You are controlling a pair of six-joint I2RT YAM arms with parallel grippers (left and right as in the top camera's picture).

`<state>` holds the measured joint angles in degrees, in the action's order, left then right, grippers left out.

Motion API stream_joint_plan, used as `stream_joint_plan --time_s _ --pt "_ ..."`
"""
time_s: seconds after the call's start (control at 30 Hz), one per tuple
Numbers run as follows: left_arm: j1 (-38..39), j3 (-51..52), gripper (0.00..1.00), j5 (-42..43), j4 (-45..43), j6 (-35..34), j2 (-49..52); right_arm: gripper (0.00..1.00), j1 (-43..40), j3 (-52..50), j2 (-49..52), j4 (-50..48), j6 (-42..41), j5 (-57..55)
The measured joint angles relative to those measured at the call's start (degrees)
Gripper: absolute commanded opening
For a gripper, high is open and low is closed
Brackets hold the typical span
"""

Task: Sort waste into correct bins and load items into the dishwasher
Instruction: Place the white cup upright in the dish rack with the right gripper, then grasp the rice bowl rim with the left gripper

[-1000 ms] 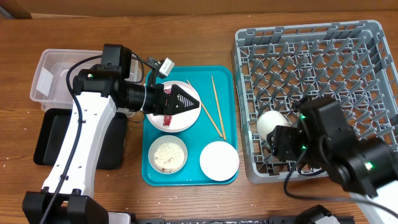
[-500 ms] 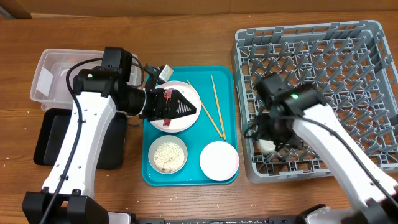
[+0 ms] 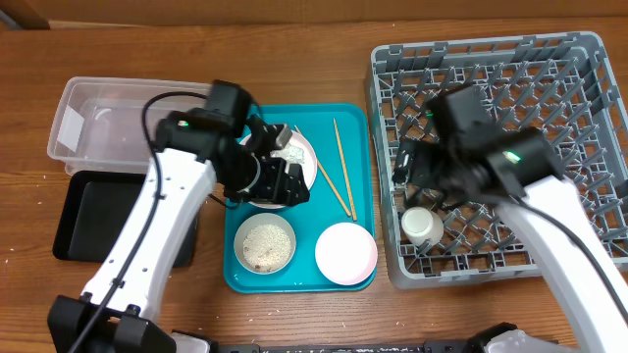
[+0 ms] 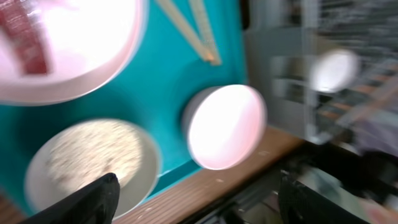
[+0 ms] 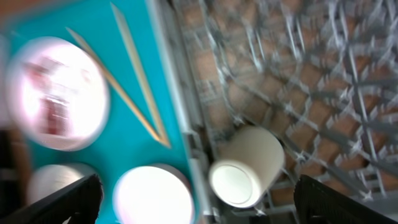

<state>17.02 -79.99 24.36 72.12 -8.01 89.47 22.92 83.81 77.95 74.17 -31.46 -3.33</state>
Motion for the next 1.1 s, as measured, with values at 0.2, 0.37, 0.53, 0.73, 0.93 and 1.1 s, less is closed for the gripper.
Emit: stream_joint_plan --time_s 0.2,0.37,0.53,0.73,0.93,1.1 --pt "7.48 3.72 0.59 -14.27 -3.41 -10.82 -0.02 1.0 0.0 0.94 -10.25 -0.59 0.26 0.11" --pt "12.9 14.01 0.49 -19.58 -12.52 -18.97 0.04 1.0 -0.02 1.01 -12.57 0.02 0.59 0.81" --pt "16.63 22.49 0.38 -21.66 -21.77 -25.03 2.01 0.99 0.0 1.01 -12.33 0.02 1.07 2.64" --pt "17.64 23.65 0.04 -22.36 -24.13 -27.91 4.79 0.99 -0.02 1.01 -12.33 0.02 1.31 3.17" --pt "17.79 23.63 0.04 -23.76 -23.71 -28.09 4.83 0.99 -0.02 1.01 -12.31 0.07 1.46 3.3" --pt "17.84 22.99 0.04 -24.3 -19.54 -28.06 4.7 0.99 0.0 1.01 -12.31 0.02 1.46 3.34"
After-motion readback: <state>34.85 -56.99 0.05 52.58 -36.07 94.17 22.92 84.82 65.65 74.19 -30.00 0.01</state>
